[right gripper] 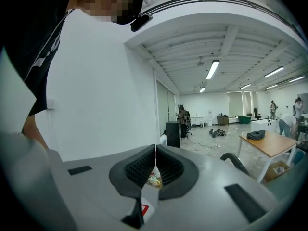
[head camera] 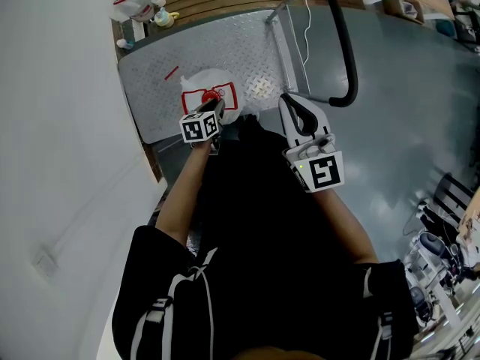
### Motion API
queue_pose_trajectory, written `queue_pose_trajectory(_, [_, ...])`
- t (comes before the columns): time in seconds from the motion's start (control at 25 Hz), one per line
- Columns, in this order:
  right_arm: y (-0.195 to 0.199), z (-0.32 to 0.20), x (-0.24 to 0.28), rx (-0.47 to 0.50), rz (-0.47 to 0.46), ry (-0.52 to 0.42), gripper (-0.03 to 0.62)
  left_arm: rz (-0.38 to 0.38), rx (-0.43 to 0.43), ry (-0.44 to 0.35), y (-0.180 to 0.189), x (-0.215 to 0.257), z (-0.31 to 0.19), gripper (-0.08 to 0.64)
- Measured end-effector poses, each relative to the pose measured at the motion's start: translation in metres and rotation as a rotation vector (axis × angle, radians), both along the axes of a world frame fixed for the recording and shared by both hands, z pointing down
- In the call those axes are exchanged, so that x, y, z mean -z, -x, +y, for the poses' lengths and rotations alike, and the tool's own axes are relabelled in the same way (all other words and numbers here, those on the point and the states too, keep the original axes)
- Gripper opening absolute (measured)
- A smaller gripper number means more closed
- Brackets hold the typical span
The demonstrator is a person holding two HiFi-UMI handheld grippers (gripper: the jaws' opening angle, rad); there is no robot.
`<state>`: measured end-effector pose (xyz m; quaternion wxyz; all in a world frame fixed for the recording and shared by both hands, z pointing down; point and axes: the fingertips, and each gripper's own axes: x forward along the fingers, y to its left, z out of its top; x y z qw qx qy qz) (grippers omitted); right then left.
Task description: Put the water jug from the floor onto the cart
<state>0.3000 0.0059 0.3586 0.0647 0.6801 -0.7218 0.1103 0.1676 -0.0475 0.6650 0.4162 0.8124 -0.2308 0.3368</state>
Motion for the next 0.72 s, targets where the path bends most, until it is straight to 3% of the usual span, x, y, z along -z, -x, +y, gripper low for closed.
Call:
queue_pose_trajectory(0.24, [0.039,0.0,0.007,0.011,-0.016,-0.008,0.02,0.096,-0.059,-0.149,0.009,0.061,0.004,0.087])
queue_pose_trajectory(0.36, [0.063,0.001,0.014,0.02,-0.021,-0.023,0.02,0.158,-0.041,-0.192,0.019,0.095,0.007,0.087])
queue_pose_trajectory(0.56, [0.089,0.0,0.018,0.021,-0.036,-0.034,0.02,0.231,0.0,-0.388,0.038,0.156,0.003,0.086])
queue_pose_trajectory(0.72, [0.111,-0.003,0.03,0.036,-0.016,-0.075,0.02,0.291,0.044,-0.442,0.057,0.196,0.006,0.086])
